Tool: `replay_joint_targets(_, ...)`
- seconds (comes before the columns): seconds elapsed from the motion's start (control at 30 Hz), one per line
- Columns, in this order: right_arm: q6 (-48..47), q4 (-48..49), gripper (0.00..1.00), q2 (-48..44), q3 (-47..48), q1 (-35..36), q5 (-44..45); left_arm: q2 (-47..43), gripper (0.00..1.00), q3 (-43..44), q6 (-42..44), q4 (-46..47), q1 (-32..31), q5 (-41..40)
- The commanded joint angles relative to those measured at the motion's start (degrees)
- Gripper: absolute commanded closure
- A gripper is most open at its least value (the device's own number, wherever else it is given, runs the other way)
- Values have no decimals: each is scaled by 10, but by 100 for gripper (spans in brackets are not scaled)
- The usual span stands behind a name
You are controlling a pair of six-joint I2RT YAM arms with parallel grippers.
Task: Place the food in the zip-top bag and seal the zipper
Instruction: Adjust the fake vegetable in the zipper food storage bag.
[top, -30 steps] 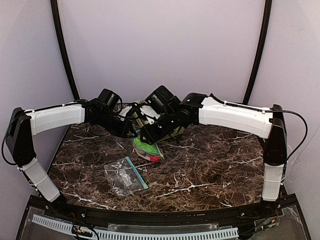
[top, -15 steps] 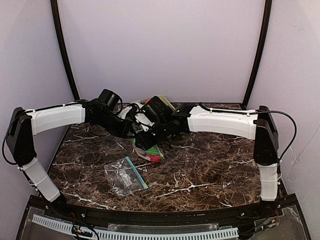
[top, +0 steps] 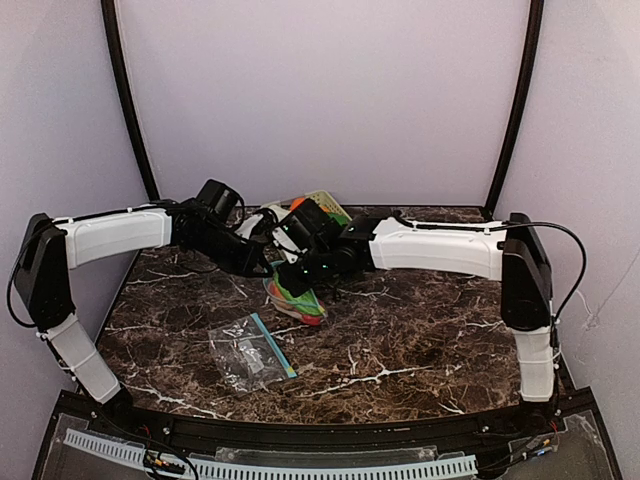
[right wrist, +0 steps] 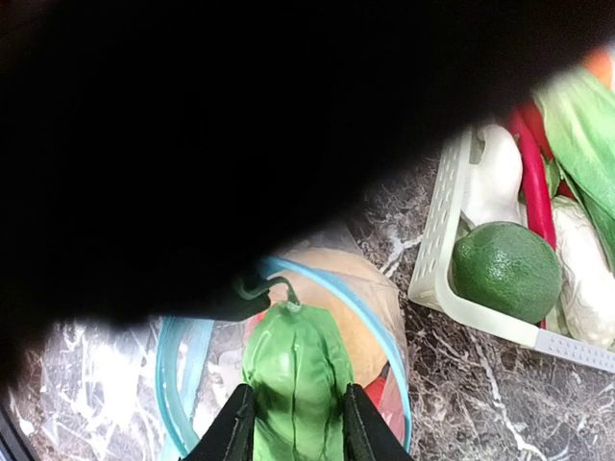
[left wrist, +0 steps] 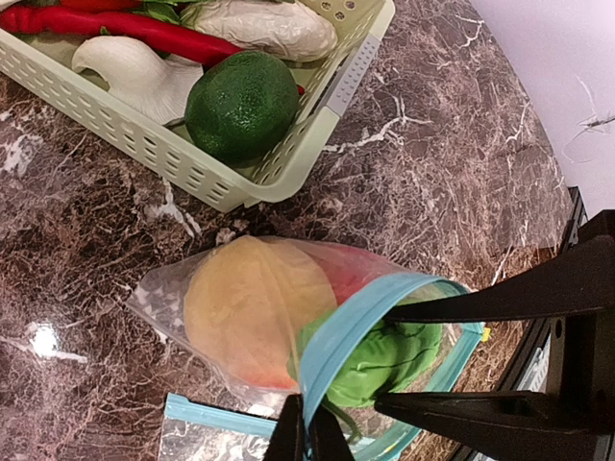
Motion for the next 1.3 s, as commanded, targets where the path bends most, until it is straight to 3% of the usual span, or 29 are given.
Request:
replay_joint_targets(0.0, 7, 3, 71, 33, -1, -7, 18, -2, 99, 1, 3, -5, 1, 9)
replay_joint_targets(0.37, 18, 3, 77, 57, -37, -15, 20, -8, 99, 8, 14, -20, 2, -14)
replay_joint_targets(0.8, 4, -3, 75, 12, -45, -18, 13, -2, 99, 13, 20, -32, 25, -24)
replay_joint_targets(0.87, 1, -6, 73, 0, -41, -18, 0, 4, 99, 14, 20, -33, 25, -19)
replay_joint_targets(1.07, 3, 1, 53, -69, -49, -18, -83, 13, 99, 15, 20, -36, 25, -19)
replay_joint_targets(1.17, 7, 16, 44, -115, -84, -17, -115, 15, 99, 16, 22, -38, 25, -24)
replay_joint_targets(1.27, 9, 36, 41, -156, -141, -18, -114, 16, 99, 16, 23, -42, 26, -26)
